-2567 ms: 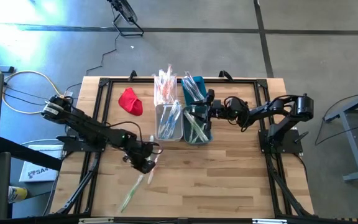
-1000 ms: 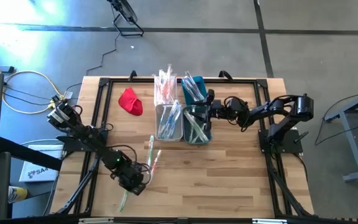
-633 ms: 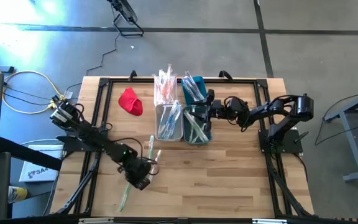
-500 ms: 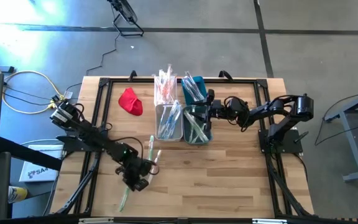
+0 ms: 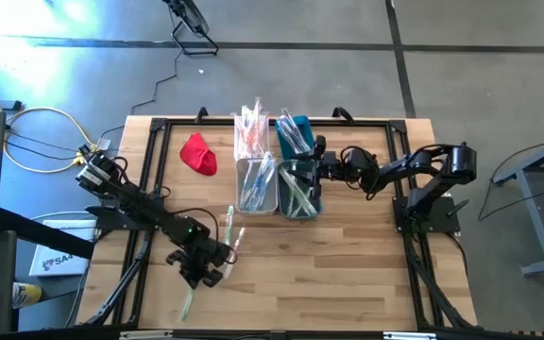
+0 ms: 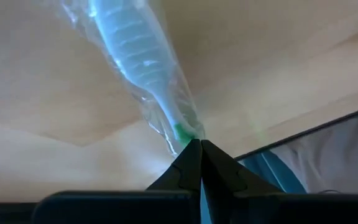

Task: Pick & Place Toothbrushes
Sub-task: Move the brushes to the middle of the table

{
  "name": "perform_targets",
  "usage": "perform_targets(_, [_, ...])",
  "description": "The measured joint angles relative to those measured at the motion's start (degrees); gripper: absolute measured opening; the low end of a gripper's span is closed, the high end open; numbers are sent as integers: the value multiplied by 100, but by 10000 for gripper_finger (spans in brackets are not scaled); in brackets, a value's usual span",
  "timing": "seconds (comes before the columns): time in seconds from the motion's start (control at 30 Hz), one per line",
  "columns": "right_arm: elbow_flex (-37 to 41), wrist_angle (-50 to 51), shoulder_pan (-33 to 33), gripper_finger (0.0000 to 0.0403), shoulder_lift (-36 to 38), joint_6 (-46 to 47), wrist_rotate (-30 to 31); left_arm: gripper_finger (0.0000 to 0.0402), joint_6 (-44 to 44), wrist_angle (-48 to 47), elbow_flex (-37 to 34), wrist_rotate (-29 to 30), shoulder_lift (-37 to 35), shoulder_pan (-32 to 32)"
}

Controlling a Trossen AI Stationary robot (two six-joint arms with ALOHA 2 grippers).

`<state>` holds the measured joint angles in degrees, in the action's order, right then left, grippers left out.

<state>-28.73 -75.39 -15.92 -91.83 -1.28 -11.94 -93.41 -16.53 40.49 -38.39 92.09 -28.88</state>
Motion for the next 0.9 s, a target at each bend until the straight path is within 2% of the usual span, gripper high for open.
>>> perform_targets(0.33, [0,1,2,204,2,-2,0,5,12,-169,2,2,-4,0])
perform_targets(0.57, [0,4,1,203,2,-2,0,5,194,-188,4,672,-9,0])
perform_targets(0.9, [0,4,0,203,2,-2,1,5,546,-283,15,879,-22,-2])
